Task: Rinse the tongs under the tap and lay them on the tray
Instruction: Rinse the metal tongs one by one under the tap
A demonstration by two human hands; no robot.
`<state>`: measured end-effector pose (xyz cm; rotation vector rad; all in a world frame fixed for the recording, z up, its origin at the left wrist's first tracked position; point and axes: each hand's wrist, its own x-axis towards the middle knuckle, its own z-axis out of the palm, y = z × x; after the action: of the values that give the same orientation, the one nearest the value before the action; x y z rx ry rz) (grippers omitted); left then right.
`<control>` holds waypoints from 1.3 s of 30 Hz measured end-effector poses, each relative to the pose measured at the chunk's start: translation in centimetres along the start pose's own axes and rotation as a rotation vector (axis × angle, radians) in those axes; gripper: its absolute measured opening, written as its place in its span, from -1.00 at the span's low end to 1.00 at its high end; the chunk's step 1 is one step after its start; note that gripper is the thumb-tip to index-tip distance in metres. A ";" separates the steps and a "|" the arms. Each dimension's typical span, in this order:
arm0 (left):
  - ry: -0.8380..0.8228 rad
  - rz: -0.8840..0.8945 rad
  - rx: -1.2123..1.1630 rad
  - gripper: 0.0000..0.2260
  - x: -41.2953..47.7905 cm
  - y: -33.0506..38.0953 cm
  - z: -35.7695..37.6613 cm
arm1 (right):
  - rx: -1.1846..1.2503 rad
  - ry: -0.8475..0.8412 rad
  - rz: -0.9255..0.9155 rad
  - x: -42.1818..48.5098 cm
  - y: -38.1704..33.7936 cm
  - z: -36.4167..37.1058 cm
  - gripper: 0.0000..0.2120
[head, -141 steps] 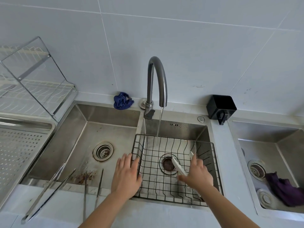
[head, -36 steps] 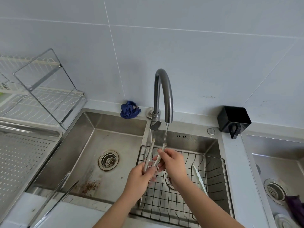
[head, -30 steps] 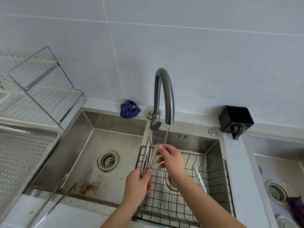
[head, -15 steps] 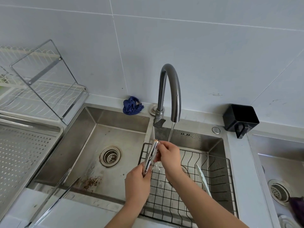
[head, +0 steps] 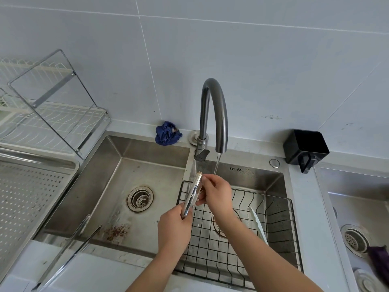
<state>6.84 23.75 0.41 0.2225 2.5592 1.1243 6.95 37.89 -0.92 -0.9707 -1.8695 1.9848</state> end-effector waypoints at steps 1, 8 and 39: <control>-0.006 -0.001 0.008 -0.82 0.0 0.1 0.0 | 0.001 0.009 0.008 0.1 0.1 -0.1 -0.83; -0.002 -0.025 0.017 -0.79 0.3 0.6 -0.4 | -0.038 -0.110 0.028 -1.0 0.8 0.4 -0.92; -0.251 -0.341 -0.779 -0.88 -0.2 -1.2 1.5 | 0.557 -0.188 0.234 -0.4 1.1 -1.7 -0.76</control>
<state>7.55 23.87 -1.35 -0.2403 1.6952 1.7018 8.55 38.83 -1.79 -0.8825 -1.1901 2.6086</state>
